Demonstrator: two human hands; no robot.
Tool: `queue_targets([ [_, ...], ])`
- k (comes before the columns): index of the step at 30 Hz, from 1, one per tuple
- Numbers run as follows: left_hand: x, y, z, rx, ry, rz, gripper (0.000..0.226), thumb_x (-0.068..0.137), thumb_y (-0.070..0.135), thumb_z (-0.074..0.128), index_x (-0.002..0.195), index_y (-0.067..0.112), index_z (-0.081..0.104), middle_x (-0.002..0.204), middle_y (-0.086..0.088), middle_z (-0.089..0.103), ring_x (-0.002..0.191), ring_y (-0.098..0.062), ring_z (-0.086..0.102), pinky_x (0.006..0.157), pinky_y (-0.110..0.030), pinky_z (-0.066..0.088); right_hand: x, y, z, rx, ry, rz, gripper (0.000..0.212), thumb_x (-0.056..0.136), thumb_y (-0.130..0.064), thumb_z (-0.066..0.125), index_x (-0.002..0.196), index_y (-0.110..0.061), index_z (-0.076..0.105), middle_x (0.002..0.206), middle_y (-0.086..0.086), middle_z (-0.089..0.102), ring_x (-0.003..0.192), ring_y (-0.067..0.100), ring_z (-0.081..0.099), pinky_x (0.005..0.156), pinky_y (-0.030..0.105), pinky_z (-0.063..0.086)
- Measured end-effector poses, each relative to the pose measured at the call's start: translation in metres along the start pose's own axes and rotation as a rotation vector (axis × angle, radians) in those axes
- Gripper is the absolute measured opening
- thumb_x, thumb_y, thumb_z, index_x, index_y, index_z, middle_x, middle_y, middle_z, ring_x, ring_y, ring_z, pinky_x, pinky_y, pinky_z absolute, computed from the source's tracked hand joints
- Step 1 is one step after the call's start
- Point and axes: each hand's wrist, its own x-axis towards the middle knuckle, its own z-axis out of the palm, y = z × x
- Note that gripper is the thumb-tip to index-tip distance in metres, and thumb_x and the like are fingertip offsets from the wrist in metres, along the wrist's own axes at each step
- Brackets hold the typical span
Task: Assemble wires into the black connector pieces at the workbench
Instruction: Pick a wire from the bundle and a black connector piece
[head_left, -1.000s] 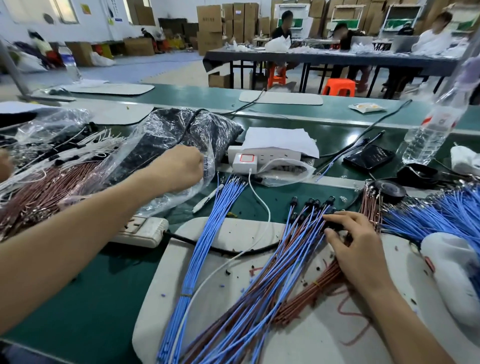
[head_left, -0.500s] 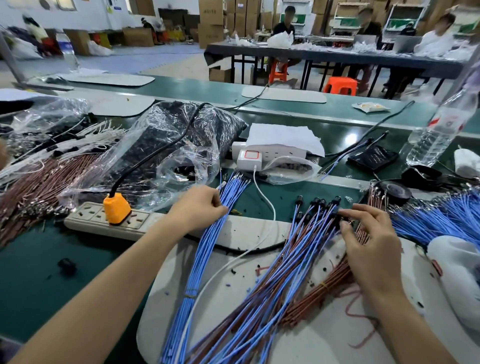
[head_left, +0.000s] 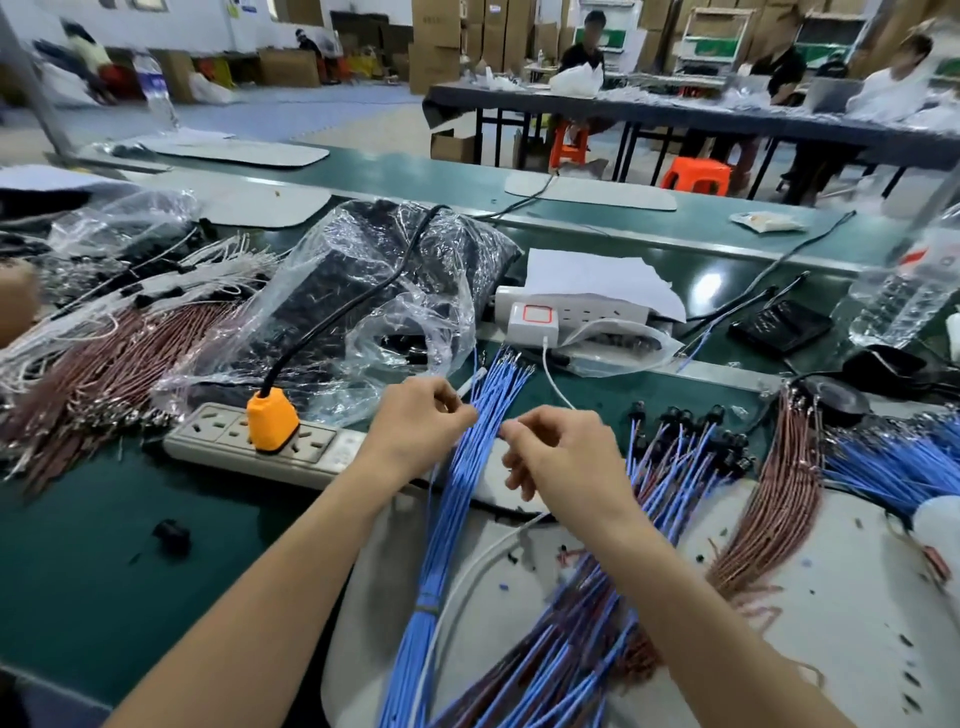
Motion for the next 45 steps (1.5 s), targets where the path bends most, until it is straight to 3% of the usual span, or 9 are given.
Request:
queue_targets([
  [6,-0.006,0.013,0.001,-0.544,0.023,0.146,0.02,0.087,0.008,0.061,0.07,0.017,0.056,0.044,0.016,0.049,0.04,0.002,0.039,0.044,-0.009,0.032,-0.004,0.003,0.028,0.134,-0.323,0.149,0.022,0.091,-0.013,0.064,0.069,-0.011,0.067,0.054,-0.002,0.061,0.039,0.003,0.052,0.043,0.015,0.04],
  [11,-0.019,0.019,0.016,-0.811,-0.157,0.225,0.025,0.092,0.03,0.044,0.082,0.008,0.053,0.049,0.011,0.035,0.044,-0.004,0.027,0.044,-0.014,0.025,-0.011,0.008,0.026,0.344,-0.325,0.155,0.017,0.098,-0.006,0.05,0.082,-0.001,0.054,0.052,-0.004,0.059,0.043,0.009,0.059,0.043,0.02,0.046],
  [16,-0.021,0.02,0.02,-0.887,-0.25,0.126,0.047,0.097,0.048,0.033,0.089,0.005,0.051,0.053,0.005,0.031,0.043,-0.006,0.026,0.042,-0.015,0.025,-0.015,0.013,0.026,0.65,-0.202,0.17,0.012,0.1,-0.008,0.045,0.091,0.0,0.049,0.061,0.012,0.065,0.043,0.022,0.062,0.044,0.027,0.053],
  [19,-0.024,0.02,0.021,-0.8,-0.277,0.122,0.048,0.097,0.051,0.029,0.09,0.009,0.051,0.054,-0.007,0.033,0.041,-0.009,0.027,0.04,-0.02,0.024,-0.01,0.008,0.015,0.841,0.032,0.076,0.015,0.1,-0.008,0.043,0.086,-0.005,0.049,0.062,0.012,0.066,0.048,0.022,0.064,0.05,0.028,0.057],
  [24,-0.026,0.018,0.022,-0.702,-0.33,0.153,0.044,0.094,0.047,0.029,0.089,0.011,0.054,0.048,0.011,0.03,0.044,-0.007,0.024,0.042,-0.021,0.027,-0.003,-0.001,-0.038,1.116,0.405,-0.067,0.016,0.099,-0.006,0.043,0.087,-0.007,0.054,0.066,0.003,0.07,0.059,0.013,0.067,0.063,0.021,0.058],
  [32,-0.031,0.051,0.019,-0.478,-0.42,0.334,0.028,0.092,0.042,0.047,0.082,0.02,0.063,0.05,0.018,0.044,0.046,0.001,0.035,0.048,-0.012,0.029,-0.013,0.016,-0.083,0.892,0.376,-0.058,0.025,0.103,-0.014,0.036,0.085,-0.01,0.053,0.068,0.009,0.072,0.057,0.019,0.069,0.056,0.023,0.057],
  [36,-0.024,0.09,0.033,-0.495,-0.548,0.364,0.026,0.097,0.026,0.051,0.074,0.023,0.063,0.047,0.015,0.036,0.043,0.001,0.031,0.045,-0.008,0.027,-0.02,0.028,-0.105,0.813,0.519,-0.127,0.023,0.103,-0.015,0.037,0.089,-0.012,0.055,0.067,0.005,0.072,0.054,0.015,0.066,0.053,0.021,0.055],
  [40,-0.035,0.097,0.062,-0.491,-0.473,0.362,0.02,0.097,0.01,0.052,0.079,0.016,0.06,0.05,0.013,0.041,0.047,0.001,0.034,0.05,-0.016,0.028,-0.031,0.043,-0.093,0.581,0.488,-0.149,0.013,0.093,-0.019,0.051,0.087,-0.014,0.061,0.069,0.005,0.072,0.055,0.016,0.067,0.052,0.022,0.054],
  [45,-0.039,0.087,0.07,-0.671,-0.409,0.263,0.011,0.088,0.009,0.044,0.089,0.01,0.055,0.064,0.007,0.043,0.061,-0.008,0.037,0.059,-0.022,0.032,-0.032,0.049,-0.084,0.53,0.479,-0.18,0.02,0.1,-0.012,0.041,0.086,-0.012,0.055,0.07,0.008,0.071,0.054,0.02,0.065,0.054,0.023,0.054],
])
